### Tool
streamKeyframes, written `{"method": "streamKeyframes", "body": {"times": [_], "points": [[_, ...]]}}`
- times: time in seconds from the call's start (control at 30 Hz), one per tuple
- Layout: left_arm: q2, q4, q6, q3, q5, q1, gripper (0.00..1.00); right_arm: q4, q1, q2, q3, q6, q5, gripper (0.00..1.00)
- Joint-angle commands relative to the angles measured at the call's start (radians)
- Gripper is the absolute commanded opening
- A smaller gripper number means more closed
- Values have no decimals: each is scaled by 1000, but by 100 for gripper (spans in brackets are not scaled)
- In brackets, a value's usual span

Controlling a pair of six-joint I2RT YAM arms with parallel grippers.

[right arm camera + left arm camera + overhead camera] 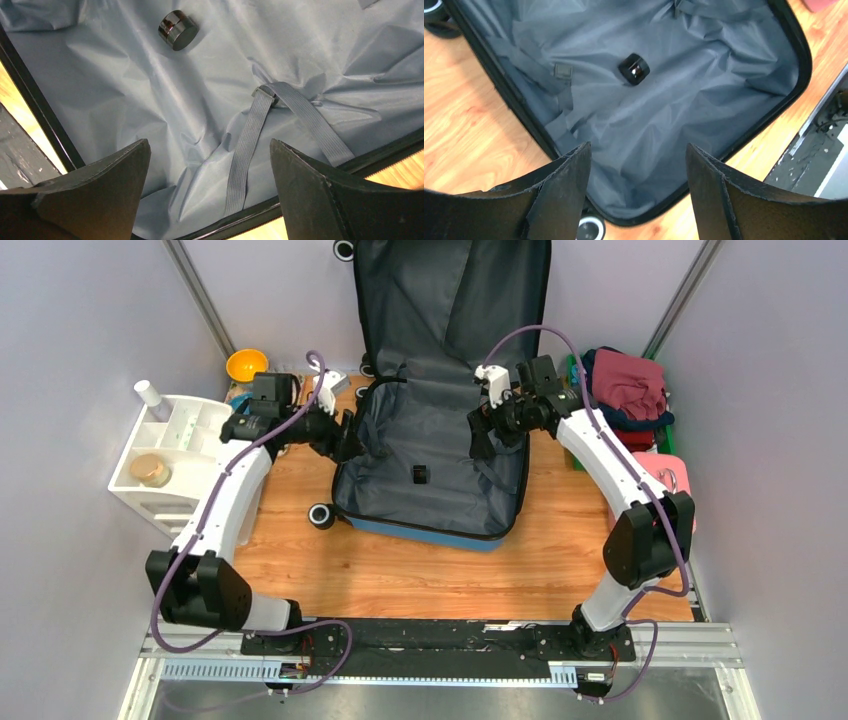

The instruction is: Open, take out, and arrange the luggage

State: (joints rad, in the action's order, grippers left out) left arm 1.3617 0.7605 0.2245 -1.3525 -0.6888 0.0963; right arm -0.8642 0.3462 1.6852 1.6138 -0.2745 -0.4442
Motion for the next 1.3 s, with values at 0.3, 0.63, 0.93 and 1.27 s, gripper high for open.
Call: {"method": "streamKeyframes", "body": {"times": [0.3, 0.63, 0.93, 1.27], "points": [[-2, -138, -149, 36, -63, -24, 80, 180, 203, 221, 81, -232, -22, 89], [-113, -167, -215, 147, -61, -119, 80, 203, 289, 422, 195, -304, 74, 89], [-138, -159, -214, 154, -54, -124, 80, 226, 298, 496, 202, -328, 137, 80], [-156, -168, -218, 184, -55, -124, 79, 303, 304, 515, 179, -321, 196, 75]]}}
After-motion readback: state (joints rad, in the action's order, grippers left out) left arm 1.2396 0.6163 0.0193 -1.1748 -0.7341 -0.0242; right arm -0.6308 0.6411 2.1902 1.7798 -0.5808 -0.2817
